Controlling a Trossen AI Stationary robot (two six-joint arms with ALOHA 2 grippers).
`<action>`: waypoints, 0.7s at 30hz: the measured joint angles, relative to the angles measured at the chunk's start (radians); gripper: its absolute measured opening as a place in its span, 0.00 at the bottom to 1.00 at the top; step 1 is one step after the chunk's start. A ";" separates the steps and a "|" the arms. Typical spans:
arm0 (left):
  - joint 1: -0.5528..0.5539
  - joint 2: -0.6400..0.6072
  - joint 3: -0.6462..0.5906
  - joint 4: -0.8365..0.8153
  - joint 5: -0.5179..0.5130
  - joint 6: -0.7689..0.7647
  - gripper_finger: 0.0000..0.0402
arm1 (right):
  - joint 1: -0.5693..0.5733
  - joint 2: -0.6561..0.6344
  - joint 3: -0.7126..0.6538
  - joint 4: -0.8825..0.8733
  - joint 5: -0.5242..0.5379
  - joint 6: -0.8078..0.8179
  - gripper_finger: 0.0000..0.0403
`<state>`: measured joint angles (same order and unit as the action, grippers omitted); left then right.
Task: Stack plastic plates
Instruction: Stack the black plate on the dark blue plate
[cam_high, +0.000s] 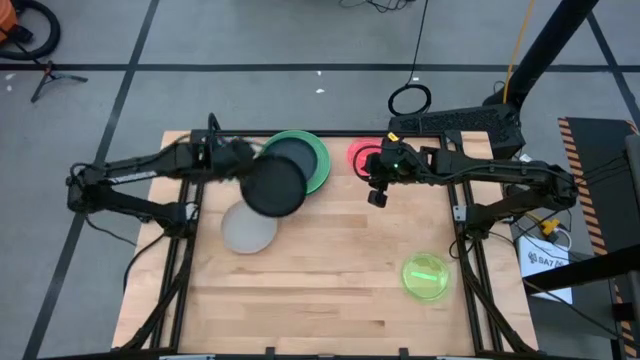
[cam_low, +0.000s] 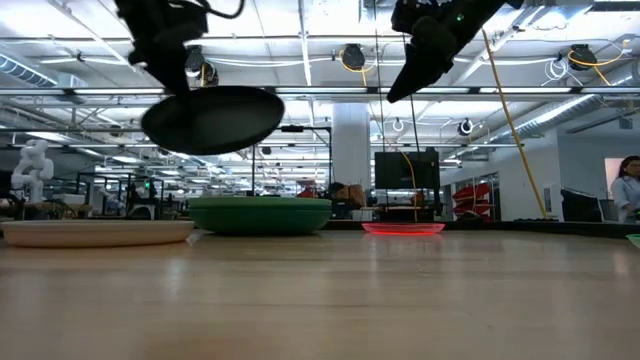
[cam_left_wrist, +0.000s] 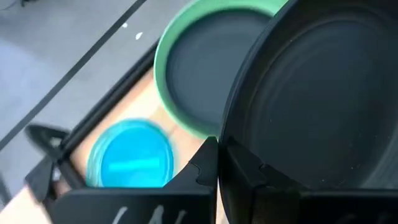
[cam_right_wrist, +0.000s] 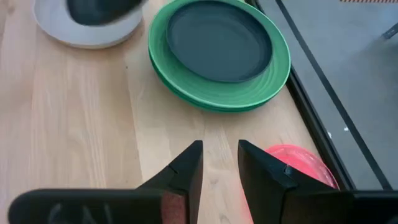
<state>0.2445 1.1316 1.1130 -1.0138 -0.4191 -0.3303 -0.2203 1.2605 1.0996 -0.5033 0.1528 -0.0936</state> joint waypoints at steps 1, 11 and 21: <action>0.044 0.003 0.000 0.029 0.031 0.043 0.03 | 0.000 -0.002 0.000 -0.008 0.000 0.002 0.23; 0.369 0.158 0.000 0.253 0.267 0.275 0.03 | 0.000 -0.004 0.000 -0.013 0.000 -0.003 0.23; 0.468 0.296 0.000 0.314 0.327 0.352 0.03 | 0.000 -0.004 0.000 -0.013 0.001 -0.022 0.23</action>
<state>0.7122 1.4278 1.1130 -0.6997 -0.0921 0.0216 -0.2207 1.2568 1.0996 -0.5163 0.1539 -0.1159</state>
